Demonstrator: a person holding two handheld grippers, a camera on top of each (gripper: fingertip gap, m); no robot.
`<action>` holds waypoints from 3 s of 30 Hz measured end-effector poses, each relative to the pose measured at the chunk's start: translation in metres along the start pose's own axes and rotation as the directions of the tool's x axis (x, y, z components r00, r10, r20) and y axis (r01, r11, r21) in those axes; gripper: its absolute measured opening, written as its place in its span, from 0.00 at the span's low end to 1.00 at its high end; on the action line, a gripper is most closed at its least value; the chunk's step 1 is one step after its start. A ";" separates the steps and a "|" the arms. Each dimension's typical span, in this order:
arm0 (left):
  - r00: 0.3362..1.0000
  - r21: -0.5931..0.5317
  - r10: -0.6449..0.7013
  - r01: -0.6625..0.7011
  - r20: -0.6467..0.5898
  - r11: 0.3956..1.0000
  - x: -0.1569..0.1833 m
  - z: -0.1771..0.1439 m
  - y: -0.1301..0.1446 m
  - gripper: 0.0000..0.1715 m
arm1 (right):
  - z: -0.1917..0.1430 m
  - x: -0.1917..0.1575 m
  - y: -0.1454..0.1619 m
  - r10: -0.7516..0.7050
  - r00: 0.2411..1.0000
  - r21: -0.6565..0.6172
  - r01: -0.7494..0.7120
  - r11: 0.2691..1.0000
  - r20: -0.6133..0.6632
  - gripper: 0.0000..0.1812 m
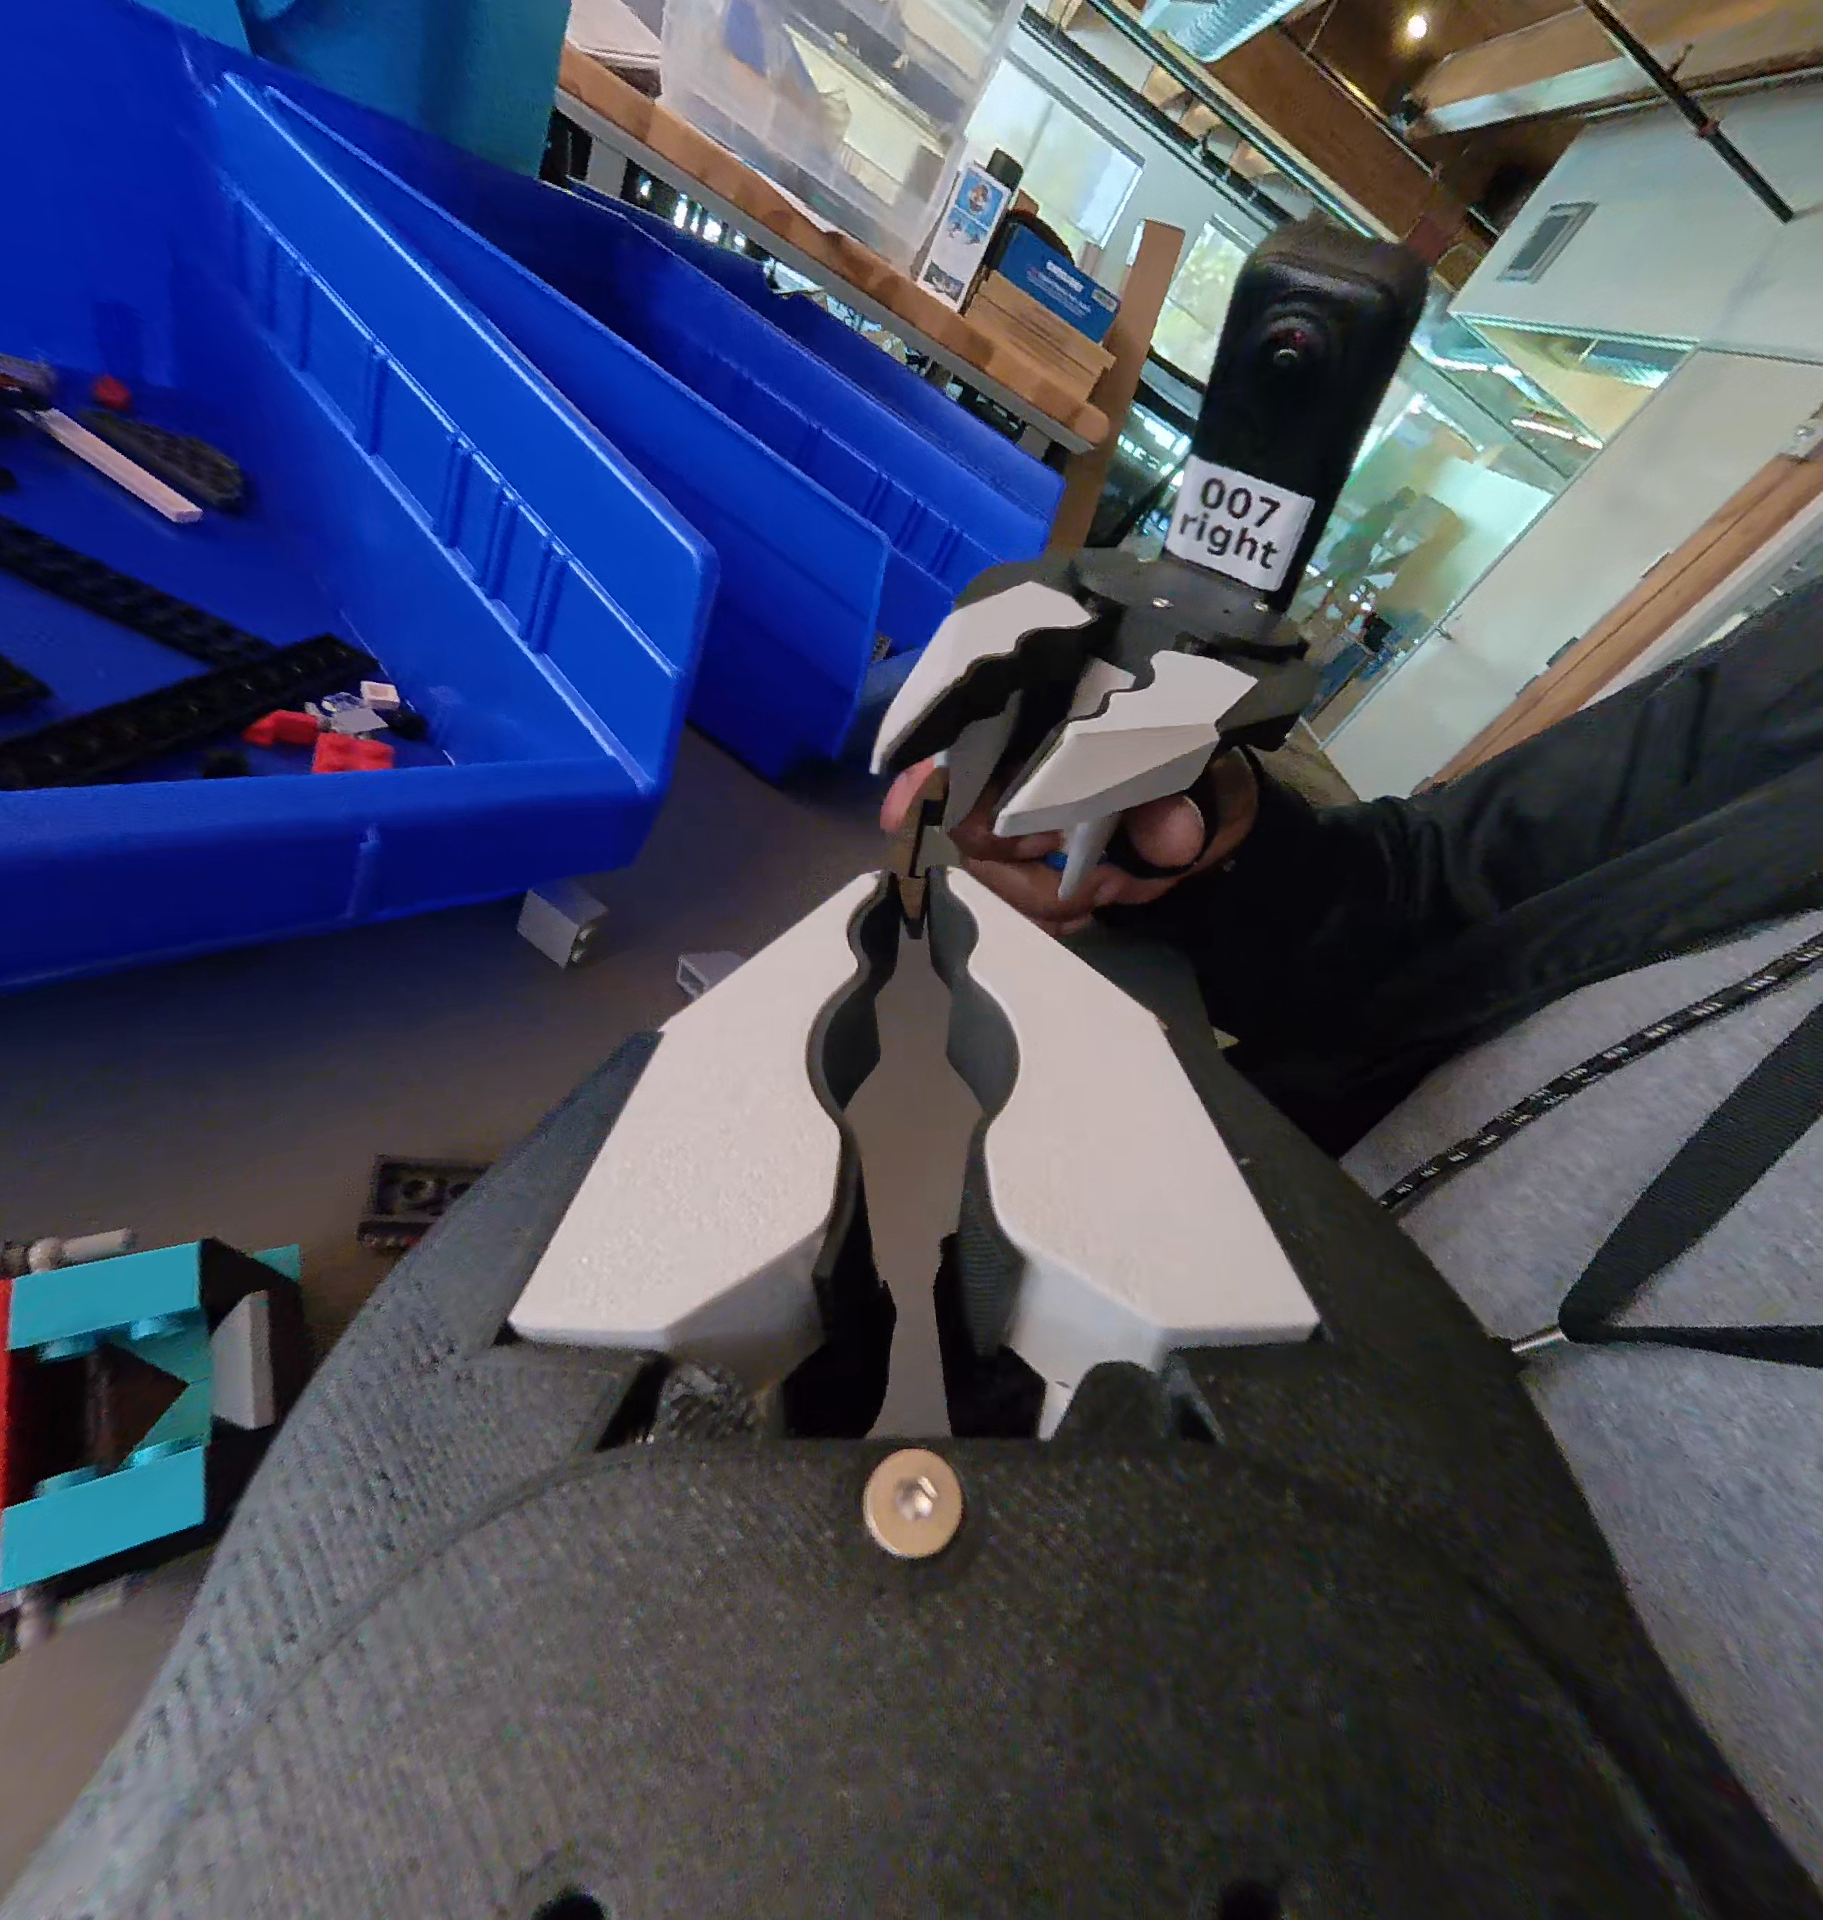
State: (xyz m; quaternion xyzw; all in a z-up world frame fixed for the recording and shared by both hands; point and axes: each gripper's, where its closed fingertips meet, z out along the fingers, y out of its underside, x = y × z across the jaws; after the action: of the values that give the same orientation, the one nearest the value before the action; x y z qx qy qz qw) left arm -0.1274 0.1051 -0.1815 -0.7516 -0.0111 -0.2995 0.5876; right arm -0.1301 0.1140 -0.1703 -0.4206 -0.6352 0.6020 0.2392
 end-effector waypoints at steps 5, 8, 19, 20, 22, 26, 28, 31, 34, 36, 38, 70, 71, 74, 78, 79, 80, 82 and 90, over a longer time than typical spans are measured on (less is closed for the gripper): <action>1.000 -0.001 -0.005 0.005 -0.021 1.000 0.004 0.002 0.001 0.03 | 0.001 -0.005 -0.002 0.073 0.995 0.042 -0.076 0.996 0.064 0.11; 0.999 0.020 -0.024 0.025 -0.046 0.999 0.007 0.002 -0.002 0.03 | 0.000 -0.006 -0.007 0.128 0.987 0.088 -0.137 0.987 0.099 0.09; 0.992 0.063 -0.074 0.081 -0.104 0.995 0.014 0.003 -0.007 0.03 | 0.004 -0.013 -0.012 0.169 0.979 0.162 -0.186 0.969 0.113 0.07; 0.991 0.066 -0.079 0.087 -0.109 0.994 0.015 0.003 -0.007 0.03 | 0.004 -0.013 -0.012 0.171 0.979 0.165 -0.188 0.968 0.111 0.07; 0.989 0.072 -0.090 0.099 -0.120 0.992 0.016 0.003 -0.008 0.03 | 0.005 -0.012 -0.012 0.176 0.979 0.170 -0.191 0.967 0.102 0.06; 0.986 0.074 -0.111 0.120 -0.126 0.990 0.016 0.004 -0.007 0.03 | 0.006 -0.012 -0.012 0.175 0.980 0.176 -0.190 0.966 0.098 0.03; 0.985 0.072 -0.115 0.124 -0.127 0.990 0.015 0.004 -0.006 0.03 | 0.006 -0.011 -0.011 0.169 0.981 0.177 -0.183 0.967 0.090 0.03; 0.982 0.072 -0.130 0.141 -0.139 0.987 0.015 0.005 -0.006 0.03 | 0.006 -0.010 -0.011 0.169 0.982 0.180 -0.181 0.967 0.082 0.03; 0.974 0.076 -0.163 0.177 -0.158 0.981 0.015 0.005 -0.006 0.03 | 0.006 -0.008 -0.010 0.172 0.982 0.181 -0.182 0.966 0.072 0.03; 0.973 0.076 -0.166 0.180 -0.162 0.981 0.016 0.005 -0.007 0.03 | 0.006 -0.007 -0.011 0.170 0.983 0.183 -0.181 0.966 0.069 0.02; 0.973 0.076 -0.165 0.178 -0.161 0.981 0.016 0.005 -0.007 0.03 | 0.006 -0.007 -0.011 0.173 0.983 0.185 -0.183 0.966 0.067 0.02; 0.975 0.091 -0.175 0.188 -0.135 0.978 0.009 0.000 -0.010 0.03 | -0.224 0.150 -0.110 0.103 0.697 0.272 0.137 0.952 -0.710 0.02; 0.976 0.089 -0.172 0.185 -0.131 0.979 0.008 0.000 -0.009 0.03 | -0.265 0.167 -0.113 0.099 0.597 0.249 0.173 0.953 -0.796 0.02; 0.980 0.073 -0.159 0.168 -0.115 0.983 0.007 0.003 -0.006 0.03 | -0.352 0.206 -0.084 0.120 0.377 0.169 0.099 0.981 -0.918 0.03; 0.991 0.069 -0.111 0.117 -0.079 0.991 0.004 0.005 -0.006 0.03 | -0.385 0.233 -0.041 0.179 0.307 0.180 -0.027 0.983 -0.935 0.04; 0.992 0.068 -0.105 0.110 -0.073 0.992 0.004 0.005 -0.006 0.03 | -0.387 0.237 -0.035 0.178 0.298 0.173 -0.043 0.984 -0.938 0.05; 0.992 0.069 -0.104 0.109 -0.070 0.992 0.003 0.005 -0.006 0.03 | -0.388 0.240 -0.030 0.177 0.294 0.168 -0.057 0.984 -0.939 0.08; 0.991 0.075 -0.109 0.115 -0.071 0.991 0.002 0.005 -0.007 0.03 | -0.387 0.242 -0.029 0.181 0.299 0.171 -0.061 0.983 -0.937 0.11; 0.990 0.069 -0.114 0.119 -0.078 0.990 0.004 0.004 -0.006 0.03 | -0.323 0.190 -0.073 0.113 0.584 0.148 0.012 0.989 -0.804 0.13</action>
State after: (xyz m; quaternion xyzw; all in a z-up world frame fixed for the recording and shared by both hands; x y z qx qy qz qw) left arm -0.1249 0.1088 -0.1752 -0.7159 -0.0441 -0.3604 0.5963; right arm 0.0125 0.4583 -0.0864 -0.6491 -0.4012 0.3930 0.5131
